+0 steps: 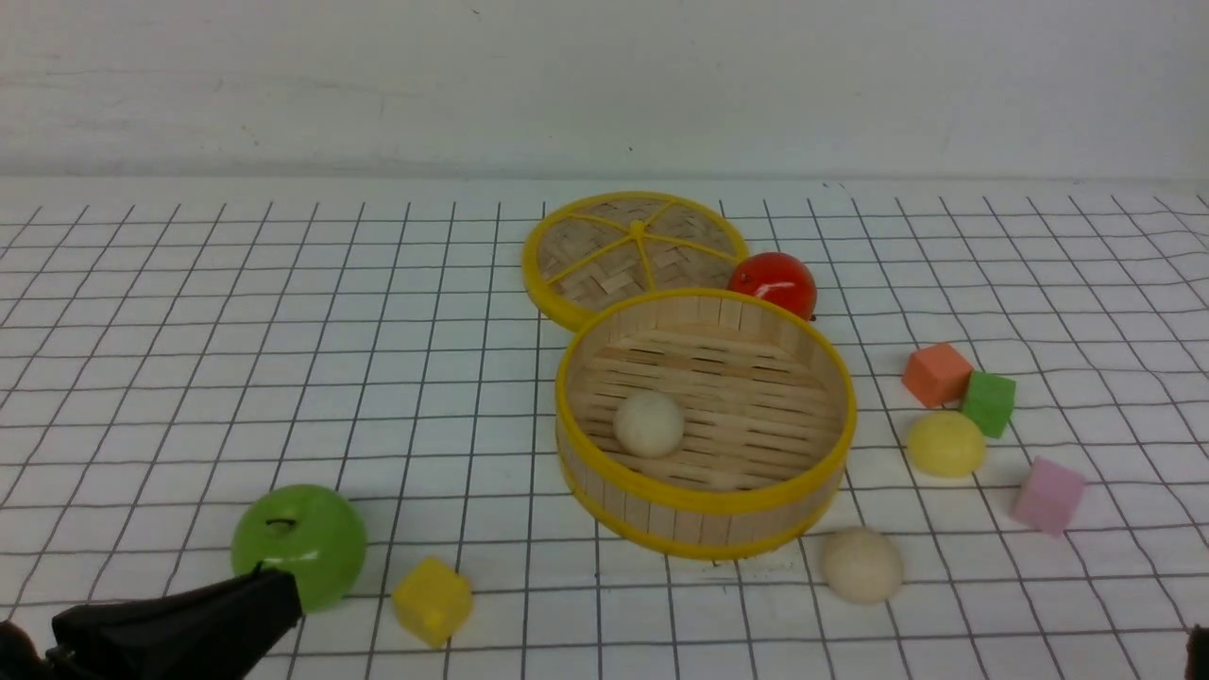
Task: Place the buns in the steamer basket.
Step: Use the right arm to grab a steamed stuffed bun
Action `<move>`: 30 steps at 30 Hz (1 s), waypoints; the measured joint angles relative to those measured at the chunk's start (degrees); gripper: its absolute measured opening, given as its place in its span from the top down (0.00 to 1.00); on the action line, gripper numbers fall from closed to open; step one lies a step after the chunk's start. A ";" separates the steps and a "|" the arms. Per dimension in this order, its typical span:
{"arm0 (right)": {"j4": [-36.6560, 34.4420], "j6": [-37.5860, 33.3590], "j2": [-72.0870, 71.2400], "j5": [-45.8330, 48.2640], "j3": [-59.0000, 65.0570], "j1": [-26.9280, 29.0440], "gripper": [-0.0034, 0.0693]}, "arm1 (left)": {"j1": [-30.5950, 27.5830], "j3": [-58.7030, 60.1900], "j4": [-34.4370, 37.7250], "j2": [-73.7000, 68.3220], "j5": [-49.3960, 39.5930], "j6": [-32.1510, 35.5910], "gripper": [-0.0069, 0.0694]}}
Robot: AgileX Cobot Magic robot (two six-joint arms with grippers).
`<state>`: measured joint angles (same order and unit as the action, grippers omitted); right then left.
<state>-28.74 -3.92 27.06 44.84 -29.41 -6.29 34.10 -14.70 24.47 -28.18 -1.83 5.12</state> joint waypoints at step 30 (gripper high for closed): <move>27.84 13.80 71.92 -2.91 -36.42 -16.98 0.49 | 0.00 0.00 0.11 -0.04 0.56 0.18 0.93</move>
<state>-0.90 9.89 98.98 41.93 -65.83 -23.27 34.10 -14.70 24.58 -28.22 -1.27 5.30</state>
